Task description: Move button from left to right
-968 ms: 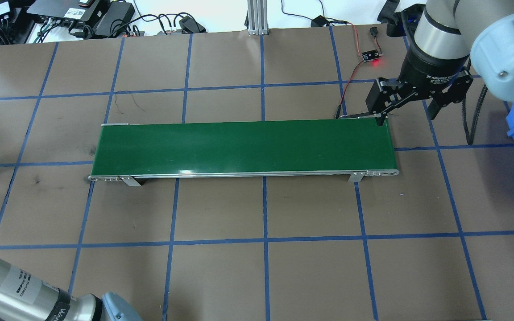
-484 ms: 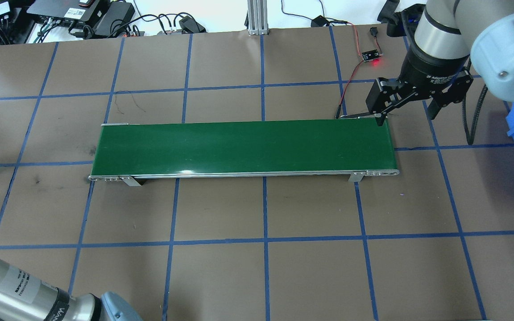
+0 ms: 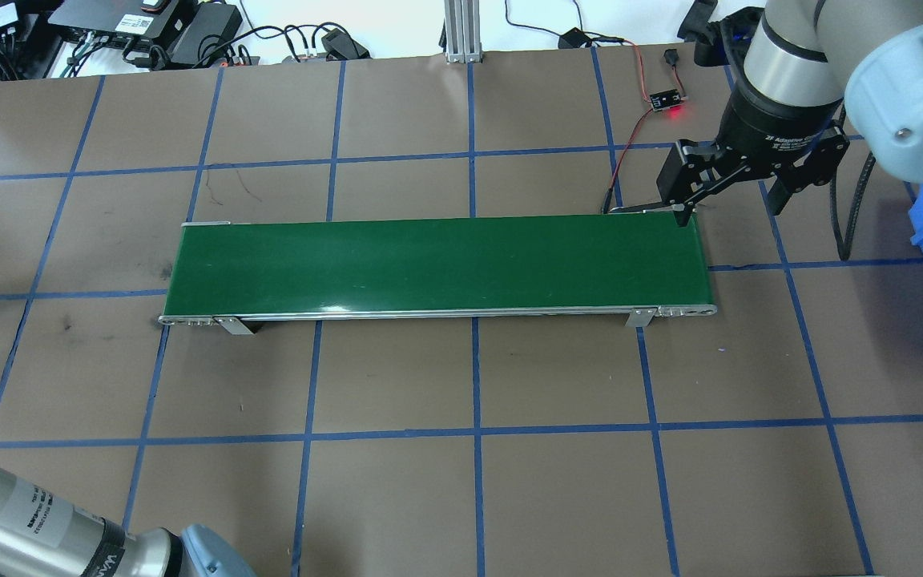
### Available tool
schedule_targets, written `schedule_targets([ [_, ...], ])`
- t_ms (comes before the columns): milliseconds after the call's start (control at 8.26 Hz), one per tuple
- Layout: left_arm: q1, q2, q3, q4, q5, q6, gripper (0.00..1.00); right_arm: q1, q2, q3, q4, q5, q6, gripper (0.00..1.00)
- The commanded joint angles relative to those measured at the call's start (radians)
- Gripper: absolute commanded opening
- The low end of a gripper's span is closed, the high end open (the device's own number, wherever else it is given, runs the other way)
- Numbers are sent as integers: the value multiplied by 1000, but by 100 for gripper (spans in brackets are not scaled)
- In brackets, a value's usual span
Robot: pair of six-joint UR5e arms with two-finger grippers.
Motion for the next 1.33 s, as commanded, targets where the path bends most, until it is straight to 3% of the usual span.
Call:
schedule_targets([
  [0,-48,167,-25,-69,-51,-257,10,0,0,0,0,0,0,100],
  [363,-211,268,-45,-290,-48,-734,10,0,0,0,0,0,0,100],
  [484,-248,294,-45,-353,-48,-861,5,0,0,0,-1,0,0,100],
  [726,-379,368,-76,-419,-49,-1267,4,0,0,0,0,0,0,100],
  [968,-551,418,-194,-402,-54,-1608,4,0,0,0,0,0,0,100],
  [1210,-648,428,-252,-319,-54,-1857,3,0,0,0,0,0,0,100],
])
